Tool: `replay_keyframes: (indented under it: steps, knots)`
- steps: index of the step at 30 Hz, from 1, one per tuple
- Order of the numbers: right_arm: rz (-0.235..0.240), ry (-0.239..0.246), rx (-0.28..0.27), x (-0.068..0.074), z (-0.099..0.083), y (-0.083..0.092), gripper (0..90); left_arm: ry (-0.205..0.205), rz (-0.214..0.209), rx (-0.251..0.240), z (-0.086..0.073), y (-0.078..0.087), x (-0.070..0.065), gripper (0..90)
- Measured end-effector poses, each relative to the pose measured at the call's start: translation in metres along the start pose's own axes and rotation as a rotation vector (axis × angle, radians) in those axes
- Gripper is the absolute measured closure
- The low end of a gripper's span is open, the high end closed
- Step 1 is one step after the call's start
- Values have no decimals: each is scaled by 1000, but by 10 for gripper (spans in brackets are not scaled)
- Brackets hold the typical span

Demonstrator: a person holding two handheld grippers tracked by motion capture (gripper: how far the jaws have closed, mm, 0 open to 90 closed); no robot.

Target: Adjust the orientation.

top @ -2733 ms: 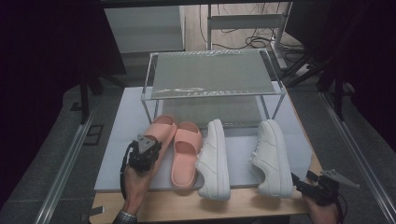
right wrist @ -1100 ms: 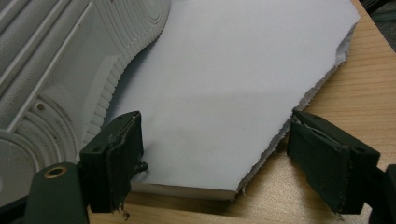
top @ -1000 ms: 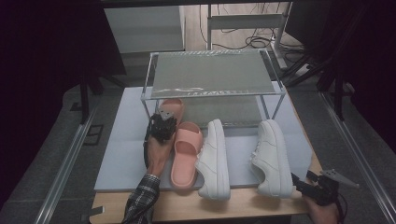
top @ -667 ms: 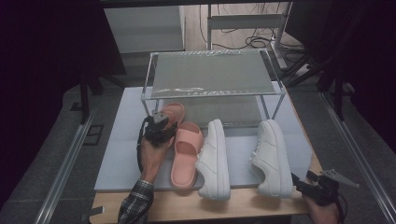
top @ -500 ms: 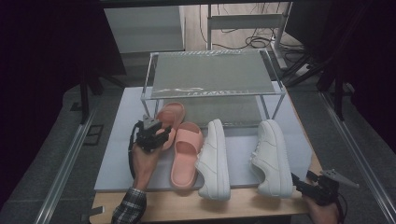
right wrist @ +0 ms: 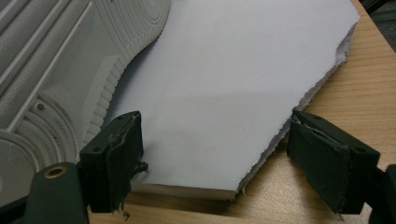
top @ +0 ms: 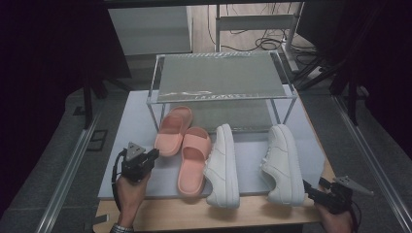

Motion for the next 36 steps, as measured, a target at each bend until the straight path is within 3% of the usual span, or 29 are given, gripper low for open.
replay_keyframes:
  steps: [7,22,36]
  knots:
    - [1,3,0,0,0,0,185,14,-7,-3,-11,-4,0,896]
    - [2,1,0,0,0,0,186,22,5,11,-3,-33,-3,896]
    - [2,3,-1,0,0,0,186,48,36,30,5,-59,6,896]
Point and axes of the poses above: each handheld gripper's, and its own axes: y roughly backward along the jaws, z roughly out of its top, x roughly to its left, the point moved 7 cm from there along -y, roughly forward along the jaws, and after that the axes turned 9 degrees about x, right-handed, at the moved point
